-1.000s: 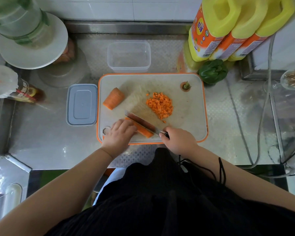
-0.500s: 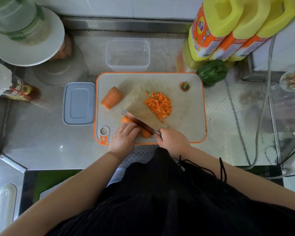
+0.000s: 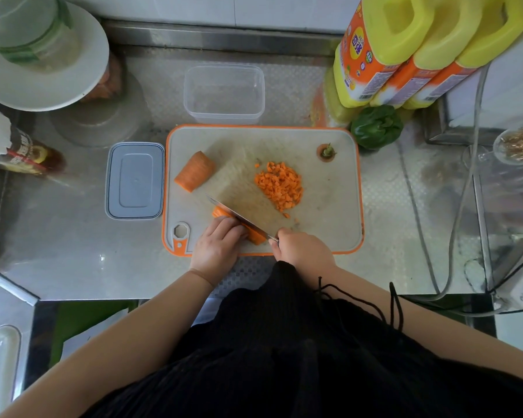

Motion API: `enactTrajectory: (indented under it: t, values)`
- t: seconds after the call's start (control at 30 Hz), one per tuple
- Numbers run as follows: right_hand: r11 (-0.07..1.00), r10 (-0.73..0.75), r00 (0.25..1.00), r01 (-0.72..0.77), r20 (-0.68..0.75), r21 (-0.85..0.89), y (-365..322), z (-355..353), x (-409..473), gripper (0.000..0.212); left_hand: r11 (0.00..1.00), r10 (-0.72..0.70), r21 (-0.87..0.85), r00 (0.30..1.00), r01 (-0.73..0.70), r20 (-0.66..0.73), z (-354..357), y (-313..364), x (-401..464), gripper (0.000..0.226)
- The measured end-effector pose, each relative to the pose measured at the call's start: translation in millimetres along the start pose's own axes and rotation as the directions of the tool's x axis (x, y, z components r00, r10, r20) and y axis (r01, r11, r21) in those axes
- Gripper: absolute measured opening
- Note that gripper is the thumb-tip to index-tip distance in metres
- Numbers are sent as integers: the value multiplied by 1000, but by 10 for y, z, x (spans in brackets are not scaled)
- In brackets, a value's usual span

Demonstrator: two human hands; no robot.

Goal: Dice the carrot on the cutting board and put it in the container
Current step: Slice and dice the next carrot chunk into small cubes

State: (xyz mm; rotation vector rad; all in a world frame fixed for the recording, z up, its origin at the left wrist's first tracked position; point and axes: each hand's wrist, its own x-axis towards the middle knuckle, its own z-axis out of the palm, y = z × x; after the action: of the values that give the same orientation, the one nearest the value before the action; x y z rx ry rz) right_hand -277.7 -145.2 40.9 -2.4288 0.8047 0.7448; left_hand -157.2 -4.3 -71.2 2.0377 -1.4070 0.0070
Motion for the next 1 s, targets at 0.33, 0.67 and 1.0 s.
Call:
enactTrajectory:
  t: [0.33, 0.67, 1.0]
  values:
    - [998, 46, 991, -51, 128, 38, -64, -154, 78, 27, 1000, 8, -22, 1000, -8, 4, 12, -10, 10, 11]
    - [995, 81, 986, -88, 149, 46, -103, -131, 166, 28, 1000, 2, -17, 1000, -2, 20, 12, -16, 15, 10]
    - [996, 31, 999, -33, 37, 78, 7, 89, 211, 28, 999, -20, 27, 999, 19, 45, 10, 1, -3, 9]
